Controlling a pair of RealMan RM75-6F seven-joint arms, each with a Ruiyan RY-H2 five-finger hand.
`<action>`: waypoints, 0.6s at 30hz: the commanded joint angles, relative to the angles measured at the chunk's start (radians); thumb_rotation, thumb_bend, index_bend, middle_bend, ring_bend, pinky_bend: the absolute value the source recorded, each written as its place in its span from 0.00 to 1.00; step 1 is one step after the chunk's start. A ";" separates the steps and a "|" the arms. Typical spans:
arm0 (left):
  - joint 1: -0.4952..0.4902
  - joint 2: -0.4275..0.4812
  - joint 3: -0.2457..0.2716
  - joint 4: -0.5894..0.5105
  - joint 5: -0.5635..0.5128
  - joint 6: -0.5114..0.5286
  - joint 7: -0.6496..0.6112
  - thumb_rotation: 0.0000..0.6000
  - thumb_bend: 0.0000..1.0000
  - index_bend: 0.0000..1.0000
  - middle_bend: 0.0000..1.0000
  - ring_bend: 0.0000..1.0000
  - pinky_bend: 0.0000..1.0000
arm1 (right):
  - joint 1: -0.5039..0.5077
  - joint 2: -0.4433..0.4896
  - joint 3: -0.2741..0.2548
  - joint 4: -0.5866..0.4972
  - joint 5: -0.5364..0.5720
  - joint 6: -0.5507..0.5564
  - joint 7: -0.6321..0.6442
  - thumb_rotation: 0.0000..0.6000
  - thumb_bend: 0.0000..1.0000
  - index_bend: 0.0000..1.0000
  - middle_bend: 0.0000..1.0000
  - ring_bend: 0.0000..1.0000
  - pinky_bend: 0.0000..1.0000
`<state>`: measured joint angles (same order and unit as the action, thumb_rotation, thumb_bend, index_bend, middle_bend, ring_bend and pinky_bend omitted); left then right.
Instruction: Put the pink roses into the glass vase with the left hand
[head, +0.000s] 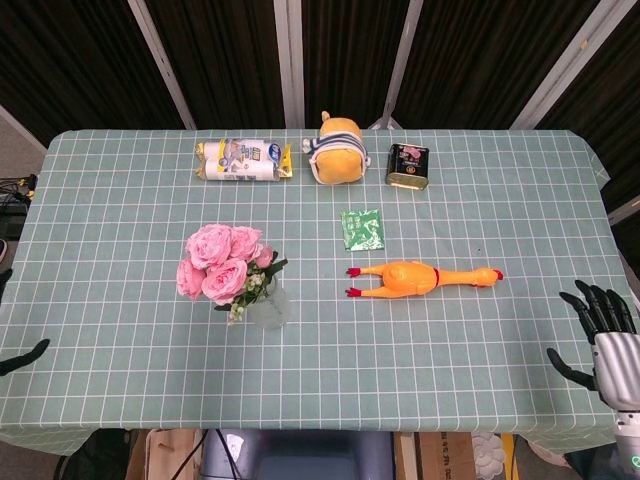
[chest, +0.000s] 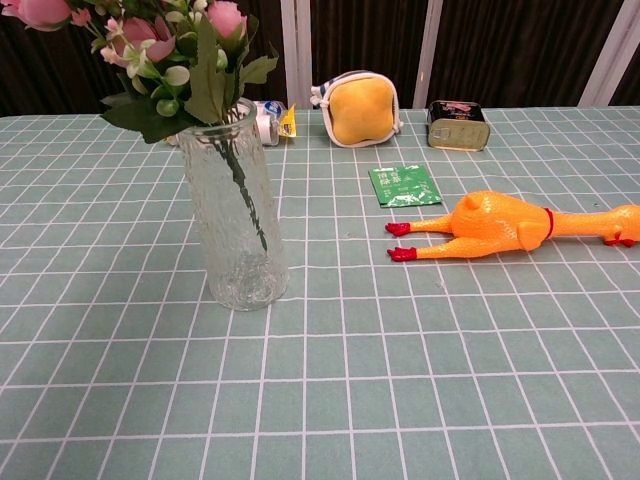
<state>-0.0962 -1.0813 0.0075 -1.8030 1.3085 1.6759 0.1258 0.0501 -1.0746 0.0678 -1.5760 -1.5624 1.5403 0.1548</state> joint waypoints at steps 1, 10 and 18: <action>0.013 0.008 0.008 -0.018 -0.019 -0.035 -0.011 1.00 0.18 0.07 0.00 0.00 0.02 | 0.001 0.000 -0.004 0.002 -0.011 0.003 -0.023 1.00 0.28 0.19 0.08 0.04 0.00; 0.021 0.001 -0.021 0.050 0.059 -0.021 -0.084 1.00 0.18 0.07 0.01 0.00 0.01 | 0.008 0.004 -0.015 -0.007 -0.029 -0.005 -0.041 1.00 0.28 0.19 0.08 0.04 0.00; -0.018 -0.041 -0.035 0.145 0.130 -0.071 -0.087 1.00 0.19 0.10 0.02 0.00 0.01 | 0.009 0.008 -0.014 -0.007 -0.015 -0.012 -0.034 1.00 0.28 0.19 0.08 0.04 0.00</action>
<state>-0.1061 -1.1140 -0.0242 -1.6646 1.4297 1.6144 0.0326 0.0590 -1.0667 0.0538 -1.5835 -1.5769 1.5279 0.1208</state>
